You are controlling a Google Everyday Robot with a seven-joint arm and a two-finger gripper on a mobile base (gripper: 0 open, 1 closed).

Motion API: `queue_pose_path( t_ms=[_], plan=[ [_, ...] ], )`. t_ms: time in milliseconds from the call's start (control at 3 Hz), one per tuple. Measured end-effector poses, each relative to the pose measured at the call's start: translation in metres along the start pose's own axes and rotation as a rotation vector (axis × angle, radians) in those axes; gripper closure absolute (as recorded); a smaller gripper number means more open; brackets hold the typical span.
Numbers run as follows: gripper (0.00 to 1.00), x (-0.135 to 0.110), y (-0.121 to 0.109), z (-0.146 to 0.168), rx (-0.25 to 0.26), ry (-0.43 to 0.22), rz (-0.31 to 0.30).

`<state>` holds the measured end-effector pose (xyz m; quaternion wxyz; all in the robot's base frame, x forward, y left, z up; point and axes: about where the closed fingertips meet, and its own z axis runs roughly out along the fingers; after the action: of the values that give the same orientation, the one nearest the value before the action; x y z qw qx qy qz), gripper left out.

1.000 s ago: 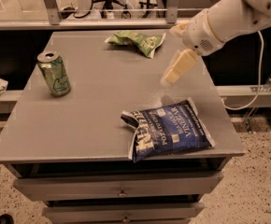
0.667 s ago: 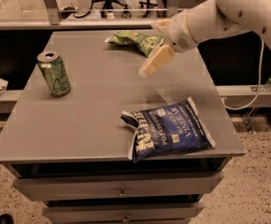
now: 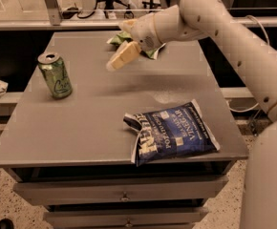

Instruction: Knock green can over

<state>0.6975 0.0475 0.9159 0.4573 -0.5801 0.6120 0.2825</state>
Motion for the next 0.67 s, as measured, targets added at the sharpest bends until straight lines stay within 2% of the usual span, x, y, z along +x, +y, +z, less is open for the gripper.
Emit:
queue_pose_path(
  t_ms=[333, 667],
  plan=[
    [0.00, -0.015, 0.014, 0.036, -0.105, -0.056, 0.017],
    [0.00, -0.026, 0.041, 0.066, -0.220, -0.106, 0.042]
  ],
)
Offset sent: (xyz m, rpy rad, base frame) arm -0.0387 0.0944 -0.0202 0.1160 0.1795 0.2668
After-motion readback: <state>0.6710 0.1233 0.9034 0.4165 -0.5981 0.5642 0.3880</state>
